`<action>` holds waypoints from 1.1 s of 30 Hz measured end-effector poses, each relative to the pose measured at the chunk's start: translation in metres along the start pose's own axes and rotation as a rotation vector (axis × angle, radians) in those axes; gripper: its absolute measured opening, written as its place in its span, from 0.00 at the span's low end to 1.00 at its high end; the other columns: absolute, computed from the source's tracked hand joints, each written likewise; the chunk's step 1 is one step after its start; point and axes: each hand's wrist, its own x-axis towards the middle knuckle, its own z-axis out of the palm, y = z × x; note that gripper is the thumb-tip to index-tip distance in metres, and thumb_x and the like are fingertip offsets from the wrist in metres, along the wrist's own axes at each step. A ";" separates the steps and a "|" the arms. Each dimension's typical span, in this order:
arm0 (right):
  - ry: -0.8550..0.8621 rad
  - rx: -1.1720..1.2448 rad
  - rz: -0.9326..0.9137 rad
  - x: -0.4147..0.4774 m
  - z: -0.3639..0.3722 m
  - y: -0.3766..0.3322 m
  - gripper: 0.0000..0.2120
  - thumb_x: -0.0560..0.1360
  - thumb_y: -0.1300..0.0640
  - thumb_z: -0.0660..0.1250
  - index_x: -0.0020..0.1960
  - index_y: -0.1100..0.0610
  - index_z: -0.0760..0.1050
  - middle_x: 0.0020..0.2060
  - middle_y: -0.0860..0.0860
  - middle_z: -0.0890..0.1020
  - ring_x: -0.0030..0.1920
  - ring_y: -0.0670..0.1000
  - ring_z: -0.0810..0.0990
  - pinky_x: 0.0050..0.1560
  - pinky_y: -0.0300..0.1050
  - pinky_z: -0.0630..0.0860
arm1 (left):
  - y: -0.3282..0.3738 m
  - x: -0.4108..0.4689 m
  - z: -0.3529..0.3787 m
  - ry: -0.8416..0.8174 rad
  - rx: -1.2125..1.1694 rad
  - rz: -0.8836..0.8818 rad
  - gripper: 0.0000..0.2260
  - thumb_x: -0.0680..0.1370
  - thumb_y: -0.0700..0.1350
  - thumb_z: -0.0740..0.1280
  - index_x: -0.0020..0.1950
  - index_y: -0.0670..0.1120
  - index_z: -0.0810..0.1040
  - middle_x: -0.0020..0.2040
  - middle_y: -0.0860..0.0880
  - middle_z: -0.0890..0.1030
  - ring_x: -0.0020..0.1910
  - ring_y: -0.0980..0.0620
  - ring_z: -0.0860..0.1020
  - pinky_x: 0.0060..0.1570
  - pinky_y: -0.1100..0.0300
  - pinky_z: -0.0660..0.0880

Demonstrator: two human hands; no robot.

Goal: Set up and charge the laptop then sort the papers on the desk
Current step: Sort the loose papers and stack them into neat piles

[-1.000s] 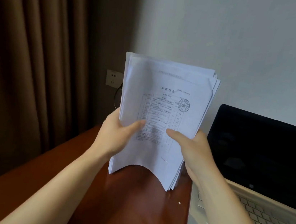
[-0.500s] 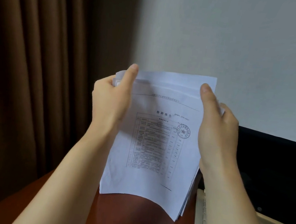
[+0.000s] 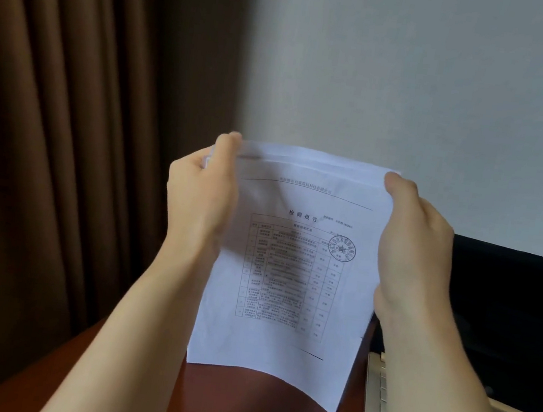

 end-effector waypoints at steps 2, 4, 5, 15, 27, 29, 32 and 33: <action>0.003 -0.003 -0.015 0.000 0.000 -0.001 0.25 0.74 0.43 0.67 0.36 0.58 0.57 0.36 0.52 0.60 0.38 0.53 0.58 0.37 0.47 0.58 | 0.001 0.001 -0.001 0.021 0.016 0.007 0.27 0.77 0.57 0.68 0.34 0.45 0.54 0.33 0.45 0.59 0.36 0.44 0.57 0.34 0.55 0.58; 0.002 -0.001 -0.024 -0.003 0.001 -0.002 0.28 0.74 0.40 0.68 0.34 0.53 0.52 0.33 0.51 0.58 0.38 0.54 0.57 0.33 0.44 0.57 | -0.002 0.004 -0.003 0.023 -0.012 0.032 0.28 0.75 0.59 0.70 0.33 0.38 0.61 0.33 0.45 0.64 0.34 0.46 0.62 0.37 0.54 0.62; 0.008 0.000 -0.034 -0.005 0.002 -0.002 0.29 0.74 0.40 0.69 0.34 0.52 0.51 0.32 0.51 0.57 0.37 0.54 0.56 0.31 0.43 0.56 | -0.004 0.006 -0.004 0.027 -0.024 0.038 0.28 0.74 0.59 0.70 0.36 0.34 0.67 0.34 0.45 0.67 0.34 0.47 0.65 0.38 0.54 0.64; 0.034 -0.027 -0.214 -0.007 0.007 0.001 0.14 0.75 0.50 0.68 0.40 0.61 0.78 0.29 0.45 0.72 0.34 0.45 0.69 0.38 0.43 0.68 | -0.005 0.001 0.000 0.108 -0.028 0.064 0.10 0.78 0.49 0.66 0.44 0.51 0.86 0.39 0.59 0.83 0.38 0.63 0.78 0.44 0.64 0.74; -0.120 -0.035 -0.289 0.005 -0.003 0.012 0.12 0.74 0.44 0.69 0.40 0.52 0.75 0.33 0.41 0.75 0.37 0.46 0.74 0.42 0.44 0.70 | -0.017 0.016 -0.023 -0.358 0.230 0.161 0.20 0.69 0.43 0.80 0.58 0.57 0.81 0.52 0.56 0.85 0.50 0.53 0.84 0.55 0.45 0.81; -0.233 -0.034 -0.311 0.016 -0.015 0.022 0.13 0.70 0.48 0.73 0.53 0.48 0.78 0.45 0.42 0.83 0.49 0.47 0.81 0.51 0.47 0.77 | -0.021 0.019 -0.025 -0.371 0.163 0.156 0.17 0.69 0.42 0.80 0.54 0.56 0.84 0.49 0.54 0.87 0.49 0.50 0.85 0.54 0.43 0.82; -0.474 -0.075 -0.112 0.023 -0.032 0.047 0.25 0.65 0.59 0.78 0.60 0.53 0.77 0.53 0.50 0.85 0.54 0.52 0.84 0.58 0.55 0.79 | -0.026 0.021 -0.025 -0.364 0.084 0.165 0.16 0.69 0.39 0.80 0.53 0.55 0.85 0.49 0.52 0.87 0.48 0.50 0.85 0.53 0.44 0.82; -0.540 -0.151 -0.034 0.020 -0.035 0.055 0.24 0.64 0.60 0.80 0.58 0.53 0.79 0.52 0.49 0.86 0.53 0.52 0.85 0.59 0.59 0.79 | -0.027 0.021 -0.024 -0.349 0.072 0.167 0.16 0.69 0.38 0.80 0.52 0.54 0.85 0.48 0.52 0.87 0.47 0.51 0.85 0.51 0.46 0.82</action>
